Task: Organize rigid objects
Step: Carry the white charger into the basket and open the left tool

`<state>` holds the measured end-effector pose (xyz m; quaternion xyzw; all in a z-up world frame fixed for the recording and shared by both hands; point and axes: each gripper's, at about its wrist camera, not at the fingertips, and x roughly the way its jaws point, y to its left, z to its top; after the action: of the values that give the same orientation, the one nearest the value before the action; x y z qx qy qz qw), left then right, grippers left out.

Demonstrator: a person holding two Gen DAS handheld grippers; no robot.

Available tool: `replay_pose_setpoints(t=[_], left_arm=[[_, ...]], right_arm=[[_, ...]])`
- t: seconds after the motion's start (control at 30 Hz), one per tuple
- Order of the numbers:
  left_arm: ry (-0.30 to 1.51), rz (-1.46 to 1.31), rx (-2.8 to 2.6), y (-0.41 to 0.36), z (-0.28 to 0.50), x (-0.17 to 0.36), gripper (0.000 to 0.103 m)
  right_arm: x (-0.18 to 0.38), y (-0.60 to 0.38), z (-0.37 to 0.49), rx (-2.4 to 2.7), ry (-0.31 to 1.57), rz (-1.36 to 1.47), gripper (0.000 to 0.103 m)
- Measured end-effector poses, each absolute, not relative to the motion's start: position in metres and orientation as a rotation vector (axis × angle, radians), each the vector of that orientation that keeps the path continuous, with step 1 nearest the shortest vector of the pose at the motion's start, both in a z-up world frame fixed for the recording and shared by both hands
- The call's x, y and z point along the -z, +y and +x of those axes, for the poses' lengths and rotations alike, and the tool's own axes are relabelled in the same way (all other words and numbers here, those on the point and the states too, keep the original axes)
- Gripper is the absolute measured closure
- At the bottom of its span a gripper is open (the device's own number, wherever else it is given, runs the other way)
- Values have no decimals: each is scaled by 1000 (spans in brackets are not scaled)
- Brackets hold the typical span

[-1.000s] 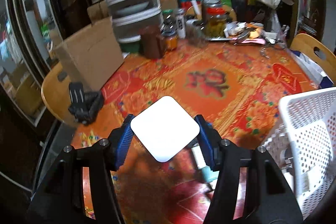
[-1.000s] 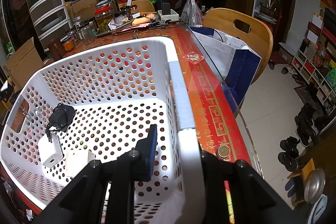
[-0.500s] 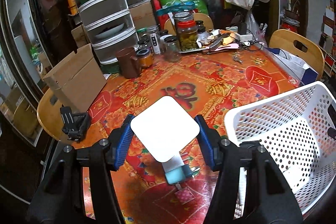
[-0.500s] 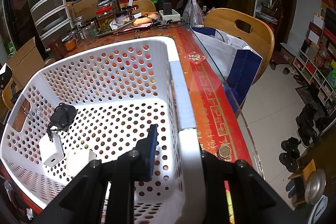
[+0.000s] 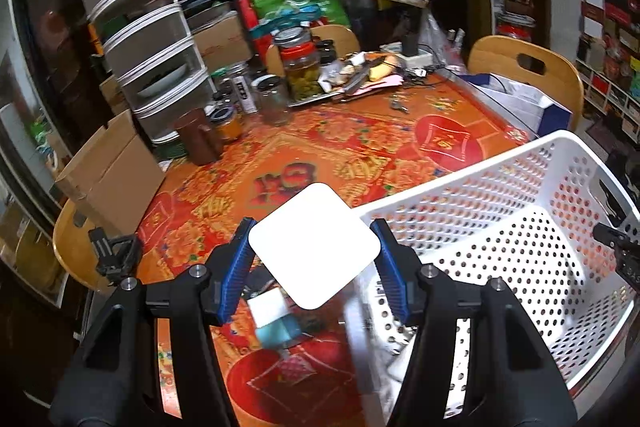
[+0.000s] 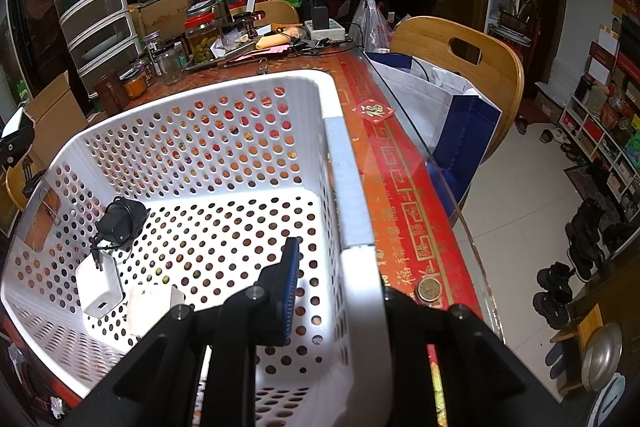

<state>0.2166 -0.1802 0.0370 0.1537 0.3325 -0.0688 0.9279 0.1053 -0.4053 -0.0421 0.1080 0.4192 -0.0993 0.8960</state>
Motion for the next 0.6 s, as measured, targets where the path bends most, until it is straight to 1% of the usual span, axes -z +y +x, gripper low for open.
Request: replay_pose_setpoints(t=[0.6], left_arm=[[784,429,291,-261,219,-3,48]], right_arm=[[42,-402,106,198,867,226,83]])
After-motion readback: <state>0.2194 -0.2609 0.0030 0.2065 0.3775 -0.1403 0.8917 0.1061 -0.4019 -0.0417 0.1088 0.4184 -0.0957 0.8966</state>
